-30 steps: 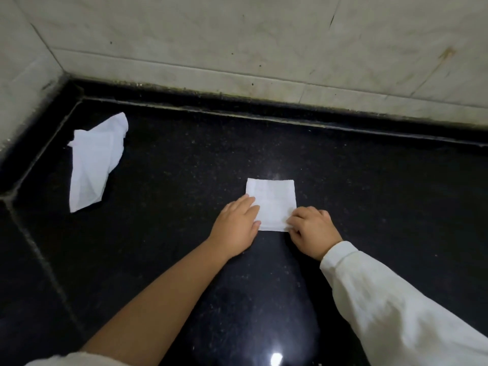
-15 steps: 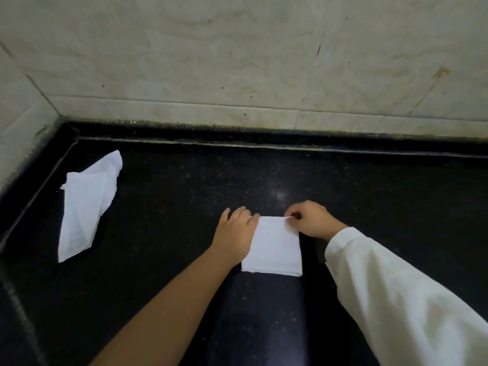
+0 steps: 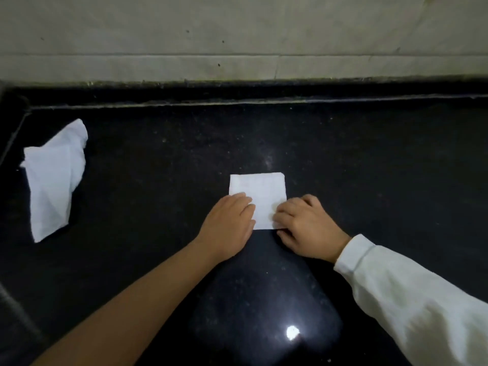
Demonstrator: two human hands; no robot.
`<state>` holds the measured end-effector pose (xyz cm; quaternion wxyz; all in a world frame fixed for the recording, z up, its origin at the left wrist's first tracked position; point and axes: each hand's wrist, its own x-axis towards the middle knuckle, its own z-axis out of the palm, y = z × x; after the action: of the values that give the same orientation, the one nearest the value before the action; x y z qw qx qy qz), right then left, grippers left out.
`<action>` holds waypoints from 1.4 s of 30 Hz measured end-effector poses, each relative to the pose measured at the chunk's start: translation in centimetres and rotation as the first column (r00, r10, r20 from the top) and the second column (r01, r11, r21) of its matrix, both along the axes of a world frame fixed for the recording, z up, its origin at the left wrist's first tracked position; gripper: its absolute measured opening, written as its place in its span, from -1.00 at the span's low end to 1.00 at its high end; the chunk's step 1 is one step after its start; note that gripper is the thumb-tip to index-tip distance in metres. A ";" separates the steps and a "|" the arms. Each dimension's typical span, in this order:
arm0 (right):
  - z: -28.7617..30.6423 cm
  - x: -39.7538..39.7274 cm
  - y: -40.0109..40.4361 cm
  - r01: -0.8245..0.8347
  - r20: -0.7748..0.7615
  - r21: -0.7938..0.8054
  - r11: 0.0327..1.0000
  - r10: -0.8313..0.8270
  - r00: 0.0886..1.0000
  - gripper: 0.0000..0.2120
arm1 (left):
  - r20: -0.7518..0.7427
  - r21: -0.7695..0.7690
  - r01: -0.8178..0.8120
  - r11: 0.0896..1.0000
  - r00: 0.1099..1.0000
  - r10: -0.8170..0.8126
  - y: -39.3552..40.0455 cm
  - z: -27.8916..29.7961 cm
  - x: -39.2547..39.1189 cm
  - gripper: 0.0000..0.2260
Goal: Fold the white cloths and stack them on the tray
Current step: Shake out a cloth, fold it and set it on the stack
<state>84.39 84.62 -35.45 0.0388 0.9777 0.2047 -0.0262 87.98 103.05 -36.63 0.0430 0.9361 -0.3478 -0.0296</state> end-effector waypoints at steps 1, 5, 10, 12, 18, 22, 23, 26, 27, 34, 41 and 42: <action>0.1 -0.5 -0.1 -0.033 -0.069 -0.034 0.999 0.031 0.997 -0.72 | -0.020 0.016 0.025 1.000 0.999 -0.025 0.2 -0.5 -0.6 -0.57; -0.1 0.0 -0.5 -0.094 -0.116 -0.050 0.994 0.087 0.989 -0.82 | -0.070 0.095 0.008 0.995 0.998 -0.001 0.0 -0.4 -1.2 -0.56; 1.9 0.5 -0.3 0.019 -0.114 0.068 0.998 -0.011 0.993 -0.97 | -0.190 0.217 -0.076 0.973 0.975 0.119 -1.9 1.7 -1.1 -0.56; 3.7 0.2 -1.2 0.185 -0.173 0.177 0.967 -0.155 0.973 -0.80 | -0.163 0.202 -0.105 0.974 0.977 0.139 -2.6 2.4 -1.5 -0.70; 11.2 -6.1 -12.1 0.393 -0.276 0.428 0.814 -0.297 0.914 -0.80 | 0.145 -0.052 0.121 0.991 0.983 -0.113 -11.0 8.5 -3.3 -0.80; 15.5 -13.9 -22.7 0.539 -0.258 0.498 0.679 -0.478 0.840 -0.80 | 0.109 -0.082 0.357 0.931 0.931 -0.347 -23.1 13.8 -7.4 -0.82; 16.2 -16.2 -25.6 0.575 -0.246 0.498 0.649 -0.529 0.812 -0.80 | 0.032 -0.088 0.371 0.925 0.929 -0.369 -26.5 14.9 -8.9 -0.82; 19.0 -23.6 -34.2 0.656 -0.223 0.538 0.528 -0.662 0.716 -0.81 | -0.037 -0.080 0.461 0.884 0.884 -0.465 -37.0 17.9 -14.3 -0.83; 20.0 -26.0 -37.0 0.670 -0.206 0.543 0.506 -0.694 0.690 -0.81 | -0.001 -0.054 0.501 0.864 0.865 -0.502 -40.5 18.5 -15.9 -0.84; 26.4 -40.0 -52.5 0.752 -0.090 0.521 0.404 -0.850 0.519 -0.76 | 0.246 0.079 0.676 0.733 0.699 -0.671 -61.1 24.6 -26.7 -0.81; 27.8 -44.5 -64.9 0.833 -0.106 0.460 0.308 -0.912 0.396 -0.68 | 0.135 0.048 0.737 0.674 0.664 -0.736 -75.2 28.8 -31.8 -0.80; 27.8 -44.3 -66.9 0.829 -0.073 0.459 0.320 -0.916 0.394 -0.74 | 0.137 0.055 0.746 0.663 0.652 -0.745 -77.2 29.0 -31.8 -0.80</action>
<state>40.10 17.74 -7.64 -0.1745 0.9101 -0.3622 0.1008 56.19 25.86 -7.60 0.0043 0.7102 -0.7035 0.0256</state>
